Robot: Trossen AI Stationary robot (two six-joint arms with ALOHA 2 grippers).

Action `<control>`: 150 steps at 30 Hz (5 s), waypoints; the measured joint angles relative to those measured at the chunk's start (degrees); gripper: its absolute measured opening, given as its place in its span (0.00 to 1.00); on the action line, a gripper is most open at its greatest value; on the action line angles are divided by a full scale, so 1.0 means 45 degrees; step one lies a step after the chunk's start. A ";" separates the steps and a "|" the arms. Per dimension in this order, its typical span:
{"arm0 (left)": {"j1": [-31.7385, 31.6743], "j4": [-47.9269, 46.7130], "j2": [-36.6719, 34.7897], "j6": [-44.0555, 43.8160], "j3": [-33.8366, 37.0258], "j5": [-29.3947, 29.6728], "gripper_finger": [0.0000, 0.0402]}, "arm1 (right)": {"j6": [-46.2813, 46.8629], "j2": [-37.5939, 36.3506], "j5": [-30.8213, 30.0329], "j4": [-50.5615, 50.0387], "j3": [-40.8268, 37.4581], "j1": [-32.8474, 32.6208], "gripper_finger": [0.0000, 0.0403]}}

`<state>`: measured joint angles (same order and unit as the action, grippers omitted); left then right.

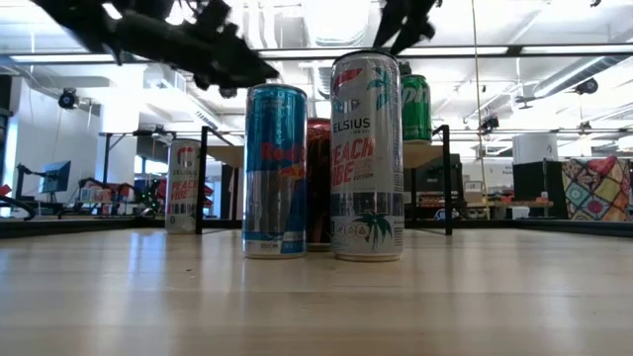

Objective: Place canned beverage on shelf
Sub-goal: Put the bottom blue soda can on the shelf aligned with the other blue soda can

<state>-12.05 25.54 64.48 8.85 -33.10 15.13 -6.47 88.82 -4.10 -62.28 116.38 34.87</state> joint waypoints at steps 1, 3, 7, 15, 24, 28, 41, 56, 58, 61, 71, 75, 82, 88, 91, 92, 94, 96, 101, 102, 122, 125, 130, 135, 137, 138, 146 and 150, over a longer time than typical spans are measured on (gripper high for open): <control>0.0010 0.0000 -0.0329 0.0223 0.0170 -0.0559 0.79 | 0.0060 -0.0337 -0.0011 0.0030 -0.0235 -0.0276 0.81; 0.0150 0.0206 -0.0867 0.0778 0.0484 -0.1966 0.79 | 0.0242 -0.1095 -0.0029 0.0448 -0.0908 -0.0973 0.81; 0.0745 0.1072 -0.1736 0.0960 0.0968 -0.2871 0.79 | 0.0622 -0.2843 0.0010 0.1852 -0.2776 -0.2874 0.81; 0.1092 0.1214 -0.2076 0.0825 0.1456 -0.2266 0.79 | 0.1801 -0.5718 -0.0970 0.3653 -0.7478 -0.6117 0.81; 0.1011 0.1223 -0.1115 0.1666 0.1060 -0.0476 0.79 | 0.5485 -0.7430 -0.1093 0.3348 -1.0368 -0.8108 0.81; 0.0990 0.0610 -0.0480 0.1687 0.0313 -0.0480 0.79 | 0.7145 -0.7643 -0.1324 0.3071 -1.0991 -0.8884 0.81; 0.0893 -0.0608 0.1325 0.2133 -0.1772 0.0151 0.79 | 1.5403 -0.6887 -0.1081 0.1244 -1.1778 -1.2458 0.81; 0.0907 -0.0311 0.1457 0.0189 -0.2267 0.0180 0.79 | 2.3128 -0.2372 0.0312 -0.3585 -0.7885 -1.7515 0.81; 0.0907 -0.0599 0.1540 -0.0412 -0.2399 0.0180 0.79 | 2.3564 -0.1844 0.0381 -0.3779 -0.7522 -1.7854 0.81; 0.0925 -0.1024 0.1552 -0.1038 -0.2517 0.0180 0.79 | 2.3987 -0.1141 0.0837 -0.4075 -0.7220 -1.8242 0.81; 0.1676 -0.1120 0.1848 -0.2451 -0.2468 0.0177 0.79 | 2.5216 -0.0835 0.0490 -0.4197 -0.7295 -1.9302 0.81; 0.2222 -0.1167 0.2142 -0.2535 -0.2464 0.0175 0.78 | 2.5328 -0.0982 0.0233 -0.4179 -0.7297 -1.9632 0.81; 0.2777 -0.1607 0.2535 -0.3341 -0.2454 0.0185 0.73 | 2.5208 -0.0653 0.0234 -0.4062 -0.7305 -2.0040 0.81; 0.3198 -0.2024 0.2738 -0.3950 -0.2449 0.0180 0.69 | 2.5104 -0.0452 0.0188 -0.4171 -0.7403 -2.0243 0.81; 0.3344 -0.2079 0.2738 -0.4093 -0.2449 0.0182 0.68 | 2.4960 -0.0452 -0.0453 -0.4191 -0.7443 -2.0282 0.82; 0.3378 -0.2079 0.2738 -0.4096 -0.2449 0.0182 0.68 | 2.4946 -0.0462 -0.0625 -0.4210 -0.7462 -2.0282 0.83; 0.3394 -0.2100 0.2738 -0.4093 -0.2449 0.0180 0.67 | 2.4951 -0.0462 -0.0757 -0.4285 -0.7516 -2.0277 0.84; 0.3394 -0.2118 0.2738 -0.4088 -0.2449 0.0184 0.67 | 2.4991 -0.0468 -0.0767 -0.4341 -0.7614 -2.0277 0.85; 0.3389 -0.2184 0.2738 -0.4049 -0.2449 0.0186 0.67 | 2.5236 -0.0472 -0.0752 -0.4248 -0.8039 -2.0282 0.88; 0.3389 -0.2190 0.2738 -0.4048 -0.2449 0.0195 0.67 | 2.5260 -0.0472 -0.0751 -0.4177 -0.8155 -2.0282 0.88; 0.3409 -0.2273 0.2756 -0.4185 -0.2449 0.0219 0.67 | 2.4624 -0.0438 -0.0325 -0.2681 -0.9316 -2.0442 0.81; 0.3409 -0.2273 0.2871 -0.4185 -0.2449 0.0219 0.67 | 2.4480 -0.0438 -0.0327 -0.2684 -0.9316 -2.0442 0.81; 0.3404 -0.2258 0.3019 -0.4185 -0.2449 0.0224 0.67 | 2.4149 -0.0438 -0.0428 -0.2667 -0.9316 -2.0437 0.81; 0.3404 -0.2256 0.3068 -0.4185 -0.2449 0.0224 0.67 | 2.4109 -0.0384 -0.0461 -0.2672 -0.9319 -2.0432 0.78; 0.3404 -0.2259 0.3068 -0.4185 -0.2449 0.0224 0.67 | 2.4101 -0.0296 -0.0476 -0.2661 -0.9321 -2.0432 0.73; 0.3404 -0.2254 0.3068 -0.4185 -0.2449 0.0224 0.67 | 2.4104 -0.0252 -0.0476 -0.2658 -0.9321 -2.0432 0.70; 0.3404 -0.2258 0.3068 -0.4185 -0.2449 0.0219 0.67 | 2.3941 -0.0375 -0.0446 -0.2716 -0.9331 -2.0415 0.56; 0.3404 -0.2248 0.3068 -0.4185 -0.2449 0.0224 0.67 | 2.3080 -0.0559 -0.0333 -0.2907 -0.9193 -1.9953 0.59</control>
<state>3.27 15.43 78.28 -9.98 -44.12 16.14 97.39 86.30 -5.60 -75.36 75.01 -54.92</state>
